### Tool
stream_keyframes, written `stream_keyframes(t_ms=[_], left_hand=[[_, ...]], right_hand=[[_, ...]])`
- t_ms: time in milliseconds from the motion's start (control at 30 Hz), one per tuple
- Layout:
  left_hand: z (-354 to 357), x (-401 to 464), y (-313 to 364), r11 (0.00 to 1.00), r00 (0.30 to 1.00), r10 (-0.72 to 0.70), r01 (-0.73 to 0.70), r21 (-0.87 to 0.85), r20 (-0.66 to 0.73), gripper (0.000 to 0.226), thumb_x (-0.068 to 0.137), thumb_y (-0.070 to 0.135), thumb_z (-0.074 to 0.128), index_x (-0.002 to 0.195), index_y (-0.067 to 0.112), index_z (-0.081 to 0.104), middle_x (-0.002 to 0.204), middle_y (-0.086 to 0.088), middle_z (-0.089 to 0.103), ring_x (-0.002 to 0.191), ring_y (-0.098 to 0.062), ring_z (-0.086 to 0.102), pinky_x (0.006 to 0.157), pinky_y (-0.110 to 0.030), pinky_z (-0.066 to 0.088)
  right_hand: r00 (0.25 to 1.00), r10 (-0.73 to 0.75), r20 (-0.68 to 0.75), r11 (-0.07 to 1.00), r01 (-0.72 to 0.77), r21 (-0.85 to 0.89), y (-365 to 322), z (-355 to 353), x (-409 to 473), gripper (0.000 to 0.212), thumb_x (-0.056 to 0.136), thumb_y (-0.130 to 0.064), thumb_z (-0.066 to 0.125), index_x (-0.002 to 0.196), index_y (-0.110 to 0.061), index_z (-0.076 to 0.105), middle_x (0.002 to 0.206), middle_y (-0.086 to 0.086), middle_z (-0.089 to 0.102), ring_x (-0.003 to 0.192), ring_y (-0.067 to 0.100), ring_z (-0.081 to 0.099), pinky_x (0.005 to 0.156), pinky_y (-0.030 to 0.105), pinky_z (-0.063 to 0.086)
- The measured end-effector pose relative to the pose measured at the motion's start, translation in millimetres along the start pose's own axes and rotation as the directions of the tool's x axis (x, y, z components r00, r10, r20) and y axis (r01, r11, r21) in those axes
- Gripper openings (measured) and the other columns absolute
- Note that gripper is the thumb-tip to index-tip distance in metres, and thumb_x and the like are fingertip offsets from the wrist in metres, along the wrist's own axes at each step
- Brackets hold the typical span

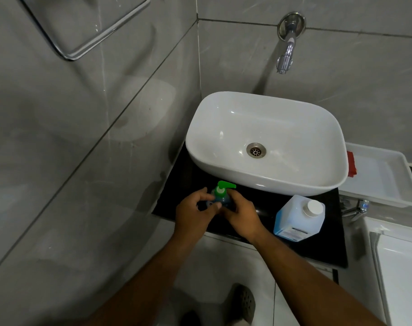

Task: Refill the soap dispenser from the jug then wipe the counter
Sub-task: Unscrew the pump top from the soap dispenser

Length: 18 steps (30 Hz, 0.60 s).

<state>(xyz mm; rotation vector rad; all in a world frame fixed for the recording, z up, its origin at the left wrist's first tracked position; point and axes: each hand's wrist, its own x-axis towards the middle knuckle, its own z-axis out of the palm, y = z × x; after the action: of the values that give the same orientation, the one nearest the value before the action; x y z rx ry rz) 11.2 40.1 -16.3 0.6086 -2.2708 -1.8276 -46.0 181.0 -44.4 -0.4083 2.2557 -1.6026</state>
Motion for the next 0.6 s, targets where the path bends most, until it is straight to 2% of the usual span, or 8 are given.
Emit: stream_keyframes(t_ms=[67,133,200,300,367,433,500,600], left_hand=[[-1.7,1.1,-0.7,1.0,1.0,-0.003,0.003,-0.006,0.012,0.041,0.078,0.011,0.074,0.112,0.031,0.062,0.12,0.013,0.058,0.112,-0.002,0.054,0.075,0.002,0.04],[-2.6,8.7,1.3,1.0,0.995,-0.008,0.007,0.008,0.097,0.059,0.081,0.006,0.07,0.132,0.029,0.051,0.13,0.012,0.053,0.119,-0.001,0.048,0.079,0.001,0.039],[-2.4,17.7,5.0,0.999,0.986,0.01,-0.018,0.048,0.168,0.06,0.082,0.005,0.068,0.135,0.028,0.05,0.136,0.008,0.052,0.123,-0.005,0.047,0.08,0.004,0.038],[-1.6,24.3,10.0,0.995,0.985,0.032,-0.047,0.088,0.172,0.045,0.079,0.007,0.073,0.12,0.024,0.062,0.124,0.004,0.061,0.115,-0.009,0.055,0.073,0.005,0.039],[-2.1,23.3,12.9,0.995,0.99,0.033,-0.045,0.084,0.136,0.035,0.073,0.012,0.079,0.099,0.03,0.065,0.102,0.014,0.065,0.093,0.003,0.062,0.064,0.003,0.041],[-2.7,21.6,16.8,0.997,0.995,0.04,-0.046,0.06,0.093,0.032,0.069,0.017,0.082,0.086,0.035,0.062,0.092,0.018,0.064,0.083,0.015,0.06,0.059,0.002,0.041],[-2.7,21.8,22.8,0.997,0.997,0.063,-0.065,0.043,0.047,0.029,0.068,0.023,0.082,0.083,0.037,0.062,0.091,0.018,0.065,0.084,0.016,0.059,0.061,0.0,0.042],[-2.5,25.8,35.3,0.997,0.997,0.076,-0.076,0.001,0.009,0.025,0.068,0.03,0.081,0.084,0.037,0.064,0.095,0.015,0.068,0.093,0.002,0.062,0.074,-0.013,0.05]], right_hand=[[1.0,0.006,0.01,1.0,-0.006,-0.015,0.0,1.0,0.8,0.049,0.083,-0.017,0.073,0.129,-0.02,0.054,0.113,-0.01,0.064,0.101,-0.006,0.06,0.084,0.008,0.047],[1.0,-0.001,0.015,1.0,0.002,-0.021,0.0,1.7,1.2,0.05,0.083,-0.016,0.073,0.129,-0.019,0.054,0.115,-0.009,0.064,0.102,-0.004,0.06,0.086,0.01,0.047],[1.0,-0.016,0.01,1.0,0.016,-0.02,1.0,1.8,1.3,0.048,0.084,-0.015,0.072,0.128,-0.018,0.054,0.116,-0.007,0.064,0.103,-0.001,0.061,0.088,0.014,0.049],[1.0,-0.022,0.002,0.999,0.022,-0.032,2.6,1.2,1.6,0.047,0.084,-0.013,0.071,0.128,-0.018,0.055,0.114,-0.004,0.065,0.102,0.003,0.063,0.089,0.019,0.051],[1.0,-0.022,0.006,0.999,0.022,-0.04,3.6,1.2,2.2,0.047,0.084,-0.013,0.072,0.127,-0.018,0.055,0.114,-0.003,0.066,0.101,0.003,0.063,0.089,0.021,0.052],[1.0,-0.021,0.005,0.999,0.022,-0.043,5.0,1.7,2.8,0.047,0.083,-0.013,0.072,0.127,-0.017,0.055,0.114,-0.001,0.067,0.102,0.005,0.064,0.09,0.024,0.052],[1.0,-0.018,0.002,0.998,0.018,-0.053,6.4,2.3,3.8,0.047,0.083,-0.014,0.073,0.127,-0.018,0.056,0.114,-0.001,0.067,0.102,0.007,0.064,0.091,0.028,0.053],[1.0,-0.007,0.003,0.997,0.007,-0.076,7.9,2.0,5.2,0.048,0.082,-0.019,0.073,0.126,-0.024,0.055,0.113,-0.005,0.066,0.1,0.006,0.063,0.089,0.025,0.053]])
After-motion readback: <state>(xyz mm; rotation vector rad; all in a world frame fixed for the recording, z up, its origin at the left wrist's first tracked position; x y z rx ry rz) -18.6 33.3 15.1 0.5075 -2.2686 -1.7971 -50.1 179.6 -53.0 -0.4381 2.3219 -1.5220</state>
